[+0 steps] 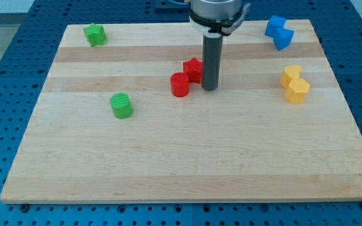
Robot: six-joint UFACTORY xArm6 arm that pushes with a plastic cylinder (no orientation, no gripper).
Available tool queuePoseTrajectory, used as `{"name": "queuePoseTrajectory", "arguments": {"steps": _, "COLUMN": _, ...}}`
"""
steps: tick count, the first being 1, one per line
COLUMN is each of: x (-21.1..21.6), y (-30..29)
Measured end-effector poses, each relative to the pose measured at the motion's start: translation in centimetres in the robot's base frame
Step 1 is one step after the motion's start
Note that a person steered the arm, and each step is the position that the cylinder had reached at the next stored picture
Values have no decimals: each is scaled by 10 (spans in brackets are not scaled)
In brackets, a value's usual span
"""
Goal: Put the red star at the top center of the board
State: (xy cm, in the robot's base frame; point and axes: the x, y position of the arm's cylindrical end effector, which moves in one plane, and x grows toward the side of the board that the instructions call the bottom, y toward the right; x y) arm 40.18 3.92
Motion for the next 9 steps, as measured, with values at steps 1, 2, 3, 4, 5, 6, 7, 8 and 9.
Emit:
{"name": "queuePoseTrajectory", "arguments": {"steps": 1, "x": -2, "y": -4}}
{"name": "queuePoseTrajectory", "arguments": {"steps": 2, "x": -17, "y": -18}}
{"name": "queuePoseTrajectory", "arguments": {"steps": 3, "x": -28, "y": -36}}
{"name": "queuePoseTrajectory", "arguments": {"steps": 4, "x": -43, "y": -41}}
{"name": "queuePoseTrajectory", "arguments": {"steps": 5, "x": -58, "y": -50}}
{"name": "queuePoseTrajectory", "arguments": {"steps": 6, "x": -64, "y": -72}}
{"name": "queuePoseTrajectory", "arguments": {"steps": 7, "x": -72, "y": -87}}
{"name": "queuePoseTrajectory", "arguments": {"steps": 8, "x": -90, "y": -87}}
{"name": "queuePoseTrajectory", "arguments": {"steps": 9, "x": -111, "y": -87}}
